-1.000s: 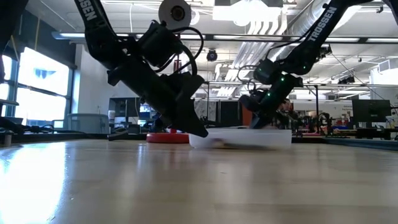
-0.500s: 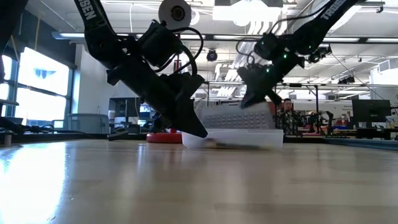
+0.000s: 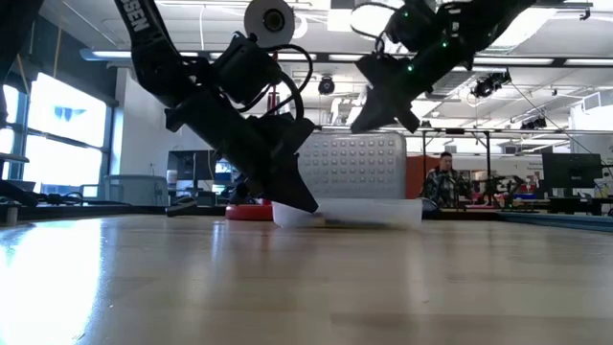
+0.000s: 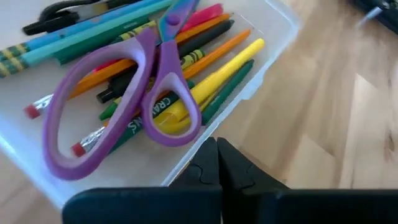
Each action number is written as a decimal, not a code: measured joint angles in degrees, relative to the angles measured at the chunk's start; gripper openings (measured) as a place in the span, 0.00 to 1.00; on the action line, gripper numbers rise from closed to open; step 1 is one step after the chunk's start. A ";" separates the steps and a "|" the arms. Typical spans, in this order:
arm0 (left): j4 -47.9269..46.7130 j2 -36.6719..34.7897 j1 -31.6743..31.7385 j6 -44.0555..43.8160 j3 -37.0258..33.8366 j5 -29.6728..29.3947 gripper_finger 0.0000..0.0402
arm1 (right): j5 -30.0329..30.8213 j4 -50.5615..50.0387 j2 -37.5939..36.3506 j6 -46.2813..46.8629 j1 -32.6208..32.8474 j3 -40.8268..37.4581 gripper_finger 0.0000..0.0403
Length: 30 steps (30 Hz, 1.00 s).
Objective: Pick & place school supplies into a supply box
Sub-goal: Close the black supply box
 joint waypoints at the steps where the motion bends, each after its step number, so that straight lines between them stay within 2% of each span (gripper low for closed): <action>1: -0.08 0.00 0.04 -0.02 0.00 -0.16 0.05 | 0.11 -0.11 -0.12 0.22 1.32 -0.02 0.00; 7: -1.23 0.10 0.08 -0.16 -0.04 -1.74 0.02 | 2.30 -3.32 0.27 0.57 8.41 -0.49 0.00; 15: -0.58 0.10 -1.75 -1.28 -0.02 -0.86 0.06 | 14.00 -11.56 0.09 3.51 15.84 -0.31 0.00; 20: -0.47 -0.19 -3.96 -1.30 -0.04 -1.02 0.02 | 19.51 -11.45 0.06 3.20 17.83 -0.29 0.00; 25: -0.41 -4.29 -5.12 0.89 -0.07 -4.70 0.04 | 17.49 -11.64 0.41 3.53 16.38 -0.26 0.00; 30: -0.87 -10.99 -3.46 7.59 -0.04 -12.35 0.03 | 18.66 -12.41 1.34 3.53 15.86 -0.24 0.00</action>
